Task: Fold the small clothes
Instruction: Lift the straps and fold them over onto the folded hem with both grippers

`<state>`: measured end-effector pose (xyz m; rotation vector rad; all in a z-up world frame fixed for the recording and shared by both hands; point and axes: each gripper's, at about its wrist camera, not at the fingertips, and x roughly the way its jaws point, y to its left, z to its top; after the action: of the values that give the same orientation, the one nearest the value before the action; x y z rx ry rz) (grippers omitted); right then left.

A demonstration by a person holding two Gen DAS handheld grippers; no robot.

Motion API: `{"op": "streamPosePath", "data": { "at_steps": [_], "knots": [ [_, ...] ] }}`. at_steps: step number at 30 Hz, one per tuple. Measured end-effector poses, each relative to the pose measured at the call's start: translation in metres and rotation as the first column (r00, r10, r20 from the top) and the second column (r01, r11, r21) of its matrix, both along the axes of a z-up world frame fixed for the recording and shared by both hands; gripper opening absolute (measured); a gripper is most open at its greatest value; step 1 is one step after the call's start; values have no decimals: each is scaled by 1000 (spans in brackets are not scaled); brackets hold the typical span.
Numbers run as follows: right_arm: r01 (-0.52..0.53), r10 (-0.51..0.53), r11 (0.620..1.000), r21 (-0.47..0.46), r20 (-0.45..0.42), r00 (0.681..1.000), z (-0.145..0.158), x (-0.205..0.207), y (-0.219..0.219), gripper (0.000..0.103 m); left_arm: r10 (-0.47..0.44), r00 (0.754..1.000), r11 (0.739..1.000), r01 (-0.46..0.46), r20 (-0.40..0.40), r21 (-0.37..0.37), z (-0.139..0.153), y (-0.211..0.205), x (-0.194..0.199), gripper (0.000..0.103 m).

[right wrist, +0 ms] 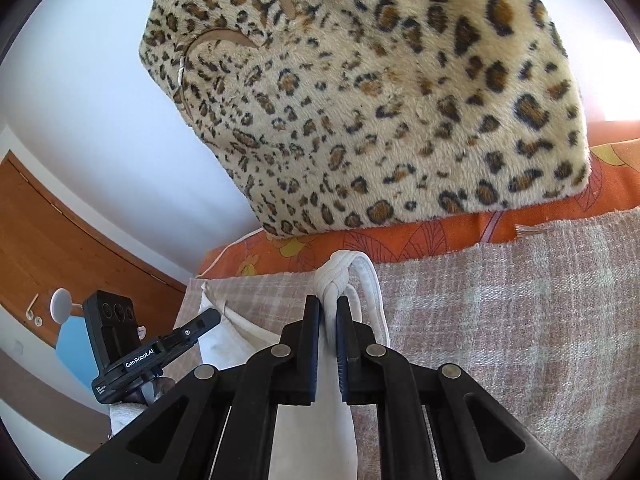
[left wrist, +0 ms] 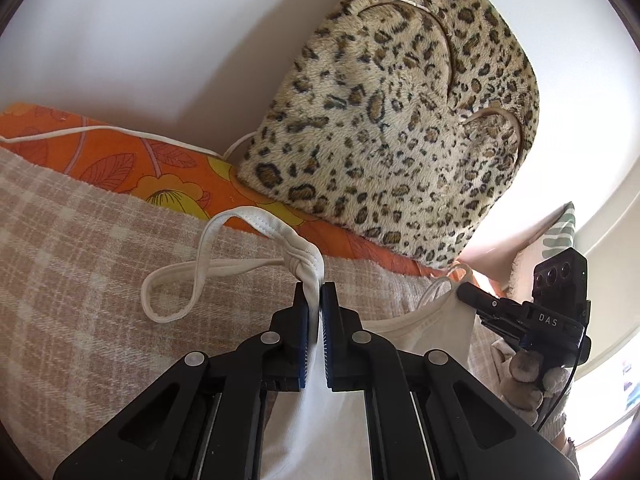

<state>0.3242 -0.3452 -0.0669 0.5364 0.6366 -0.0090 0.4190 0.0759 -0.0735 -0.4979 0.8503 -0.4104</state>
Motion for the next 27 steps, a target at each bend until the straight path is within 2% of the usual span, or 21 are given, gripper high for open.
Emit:
{"op": "streamPosePath", "data": {
  "at_steps": [9,17,23,27],
  "knots": [
    [-22,23,999,-37,31,999,35,-36,25,5,-26,998,1000,24,59,20,41,-4,-35,4],
    [-38,42,996,-79,51,998,58,-82,70,5,-63,994,997,58,91,59,72,-7,-87,4],
    [-40,46,992,-116,48,998,70,-117,111,5,-86,990,993,76,111,88,82,-12,-130,3],
    [-46,51,989,-144,36,998,71,-148,125,5,-99,989,990,87,109,113,78,-15,-161,3]
  ]
}}
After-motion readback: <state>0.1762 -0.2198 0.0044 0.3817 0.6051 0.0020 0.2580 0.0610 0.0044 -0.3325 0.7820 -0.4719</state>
